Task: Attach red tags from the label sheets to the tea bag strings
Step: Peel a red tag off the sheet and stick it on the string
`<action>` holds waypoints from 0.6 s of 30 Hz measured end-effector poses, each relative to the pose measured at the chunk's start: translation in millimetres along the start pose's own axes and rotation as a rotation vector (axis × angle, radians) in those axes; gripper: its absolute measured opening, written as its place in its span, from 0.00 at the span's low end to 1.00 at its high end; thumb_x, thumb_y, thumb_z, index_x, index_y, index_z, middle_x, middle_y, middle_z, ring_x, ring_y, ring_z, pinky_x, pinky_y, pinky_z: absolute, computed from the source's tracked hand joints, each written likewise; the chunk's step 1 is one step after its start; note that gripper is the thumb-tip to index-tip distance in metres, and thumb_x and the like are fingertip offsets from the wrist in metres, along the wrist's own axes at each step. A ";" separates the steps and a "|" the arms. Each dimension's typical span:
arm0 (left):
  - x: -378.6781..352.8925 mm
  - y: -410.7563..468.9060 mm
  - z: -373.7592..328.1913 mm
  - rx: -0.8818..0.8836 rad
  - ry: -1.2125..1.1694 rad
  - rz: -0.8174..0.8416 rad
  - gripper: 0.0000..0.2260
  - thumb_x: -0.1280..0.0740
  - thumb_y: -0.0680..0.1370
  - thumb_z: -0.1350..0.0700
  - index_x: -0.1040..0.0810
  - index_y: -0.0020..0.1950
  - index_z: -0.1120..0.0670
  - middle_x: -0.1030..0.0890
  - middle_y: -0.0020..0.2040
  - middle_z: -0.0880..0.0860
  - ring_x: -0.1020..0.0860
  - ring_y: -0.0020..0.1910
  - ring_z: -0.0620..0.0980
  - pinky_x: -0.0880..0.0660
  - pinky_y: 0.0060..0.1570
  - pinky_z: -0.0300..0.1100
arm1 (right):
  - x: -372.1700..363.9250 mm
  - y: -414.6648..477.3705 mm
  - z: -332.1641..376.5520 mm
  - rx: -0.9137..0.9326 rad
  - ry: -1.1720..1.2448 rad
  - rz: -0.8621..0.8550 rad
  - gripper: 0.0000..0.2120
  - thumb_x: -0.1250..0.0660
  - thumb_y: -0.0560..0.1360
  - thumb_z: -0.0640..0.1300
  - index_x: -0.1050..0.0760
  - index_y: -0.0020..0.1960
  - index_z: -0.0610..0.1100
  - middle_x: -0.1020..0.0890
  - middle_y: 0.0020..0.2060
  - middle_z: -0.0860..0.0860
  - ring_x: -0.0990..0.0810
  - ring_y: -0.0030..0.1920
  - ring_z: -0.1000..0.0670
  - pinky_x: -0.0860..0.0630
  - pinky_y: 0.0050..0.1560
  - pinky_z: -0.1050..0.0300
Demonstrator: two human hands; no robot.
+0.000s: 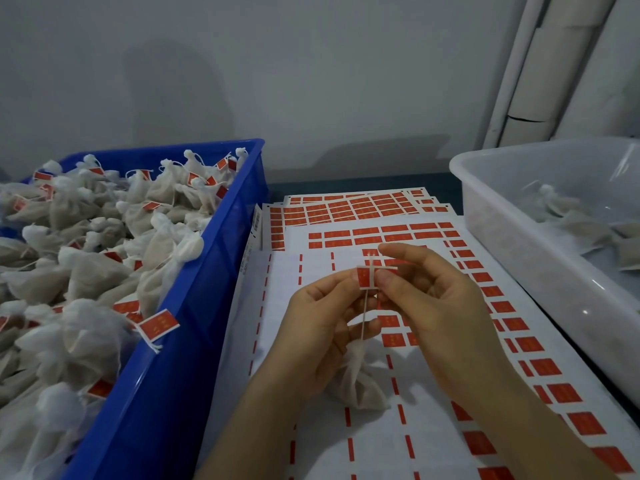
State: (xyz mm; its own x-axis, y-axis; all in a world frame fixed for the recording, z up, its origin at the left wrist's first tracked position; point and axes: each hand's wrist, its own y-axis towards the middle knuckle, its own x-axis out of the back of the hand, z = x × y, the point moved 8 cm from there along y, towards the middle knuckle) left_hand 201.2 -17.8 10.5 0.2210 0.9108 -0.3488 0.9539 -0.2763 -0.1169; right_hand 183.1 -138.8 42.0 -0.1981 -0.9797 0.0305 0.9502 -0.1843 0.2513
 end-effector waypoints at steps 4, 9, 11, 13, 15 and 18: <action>-1.1 -0.8 -1.3 -0.010 -0.003 0.002 0.10 0.34 0.72 0.51 0.16 0.48 0.53 0.15 0.45 0.54 0.16 0.42 0.49 0.23 0.35 0.36 | -0.2 -0.2 0.2 0.004 -0.010 0.000 0.13 0.34 0.62 0.57 0.23 0.46 0.60 0.19 0.44 0.66 0.20 0.47 0.63 0.24 0.41 0.73; -3.0 -1.0 -3.3 -0.028 0.009 0.017 0.10 0.33 0.71 0.49 0.15 0.45 0.50 0.15 0.45 0.53 0.16 0.43 0.49 0.23 0.36 0.37 | -0.4 -1.6 2.1 0.020 -0.041 -0.011 0.11 0.34 0.62 0.57 0.24 0.45 0.61 0.20 0.43 0.69 0.21 0.46 0.65 0.27 0.38 0.76; -3.6 -1.2 -4.3 -0.042 0.025 0.015 0.09 0.34 0.72 0.49 0.15 0.44 0.49 0.15 0.45 0.52 0.16 0.43 0.48 0.23 0.36 0.37 | 0.1 -1.9 2.2 0.022 -0.039 -0.025 0.11 0.34 0.62 0.57 0.24 0.44 0.60 0.21 0.44 0.70 0.22 0.46 0.67 0.28 0.37 0.77; -3.3 -0.5 -5.1 -0.050 0.039 0.000 0.10 0.35 0.73 0.48 0.15 0.43 0.49 0.15 0.44 0.51 0.16 0.43 0.48 0.23 0.36 0.37 | 1.9 -1.4 1.6 0.024 -0.045 -0.050 0.10 0.35 0.62 0.57 0.24 0.43 0.60 0.22 0.44 0.71 0.23 0.47 0.68 0.29 0.35 0.78; -3.3 -0.9 -6.9 -0.061 0.046 -0.019 0.14 0.35 0.70 0.43 0.16 0.45 0.50 0.15 0.44 0.51 0.16 0.43 0.48 0.22 0.35 0.37 | 4.6 -0.6 0.6 0.023 -0.057 -0.073 0.07 0.34 0.65 0.56 0.24 0.43 0.60 0.22 0.43 0.72 0.23 0.47 0.68 0.29 0.35 0.78; -5.0 -2.3 -11.9 -0.165 0.162 -0.038 0.19 0.31 0.63 0.42 0.18 0.49 0.50 0.15 0.45 0.48 0.17 0.44 0.47 0.21 0.37 0.39 | 8.0 0.5 -0.3 0.031 -0.054 -0.093 0.06 0.33 0.66 0.55 0.25 0.42 0.60 0.22 0.40 0.73 0.23 0.46 0.69 0.29 0.34 0.78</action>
State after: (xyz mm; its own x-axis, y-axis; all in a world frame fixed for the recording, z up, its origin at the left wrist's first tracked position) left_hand 200.4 -18.0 23.6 0.2012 0.9606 -0.1918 0.9795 -0.1989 0.0310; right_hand 182.1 -146.7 42.0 -0.2985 -0.9527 0.0580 0.9194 -0.2707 0.2853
